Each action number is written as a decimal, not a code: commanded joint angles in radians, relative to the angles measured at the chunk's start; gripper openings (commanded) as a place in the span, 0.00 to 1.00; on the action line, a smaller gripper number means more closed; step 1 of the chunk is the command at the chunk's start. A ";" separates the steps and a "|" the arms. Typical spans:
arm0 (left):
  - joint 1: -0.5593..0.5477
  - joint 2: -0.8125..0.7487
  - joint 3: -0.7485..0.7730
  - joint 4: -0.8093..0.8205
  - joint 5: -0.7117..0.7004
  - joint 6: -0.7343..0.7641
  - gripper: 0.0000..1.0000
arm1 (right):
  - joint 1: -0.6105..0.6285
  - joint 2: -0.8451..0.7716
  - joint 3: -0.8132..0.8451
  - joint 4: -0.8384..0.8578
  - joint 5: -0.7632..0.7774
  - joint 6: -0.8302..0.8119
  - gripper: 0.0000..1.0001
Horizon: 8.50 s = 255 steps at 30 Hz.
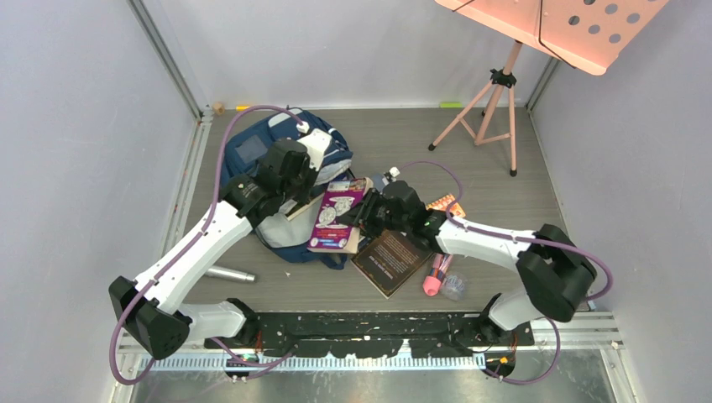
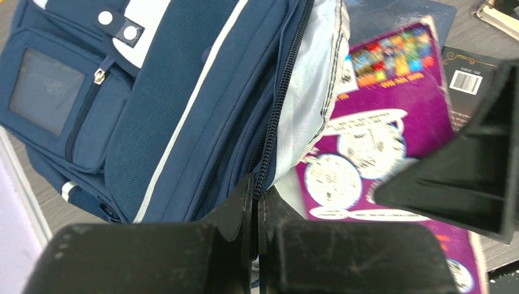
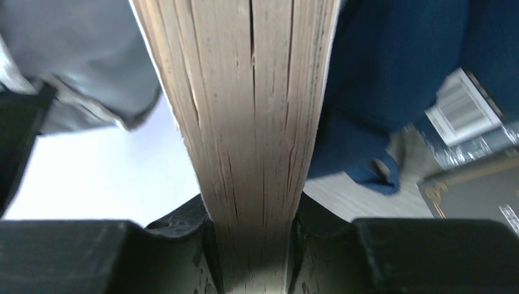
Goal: Pack the student bag
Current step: Place the book in the student bag, then pick up the book from the center of the board.
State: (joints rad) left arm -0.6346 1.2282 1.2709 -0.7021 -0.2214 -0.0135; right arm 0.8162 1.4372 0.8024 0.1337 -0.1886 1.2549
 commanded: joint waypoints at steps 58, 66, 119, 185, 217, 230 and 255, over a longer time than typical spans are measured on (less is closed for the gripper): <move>-0.008 -0.068 -0.083 0.219 0.155 -0.039 0.00 | 0.056 0.648 0.512 0.206 0.532 -0.105 0.09; -0.007 -0.030 -0.076 0.200 0.110 -0.030 0.00 | 0.066 0.678 0.556 0.231 0.564 -0.113 0.16; 0.042 -0.195 -0.609 0.512 0.293 -0.837 0.92 | -0.432 0.468 0.480 -0.485 -0.203 -0.977 0.73; 0.279 -0.023 -0.863 0.845 0.580 -0.748 0.36 | -0.246 0.153 0.291 -0.229 -0.563 -0.579 0.31; 0.279 -0.185 -0.872 0.711 0.574 -0.649 0.50 | 0.026 0.219 0.602 -0.543 -0.248 -0.698 0.33; 0.279 -0.281 -0.793 0.518 0.484 -0.622 0.51 | 0.031 0.245 0.746 -0.606 -0.205 -0.734 0.53; 0.280 -0.214 -0.788 0.562 0.509 -0.626 0.52 | 0.006 0.174 0.584 -0.770 0.335 -0.697 0.77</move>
State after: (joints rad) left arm -0.3523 0.9894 0.4599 -0.1955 0.2623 -0.6441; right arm 0.8391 1.6413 1.3991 -0.6796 0.0910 0.5343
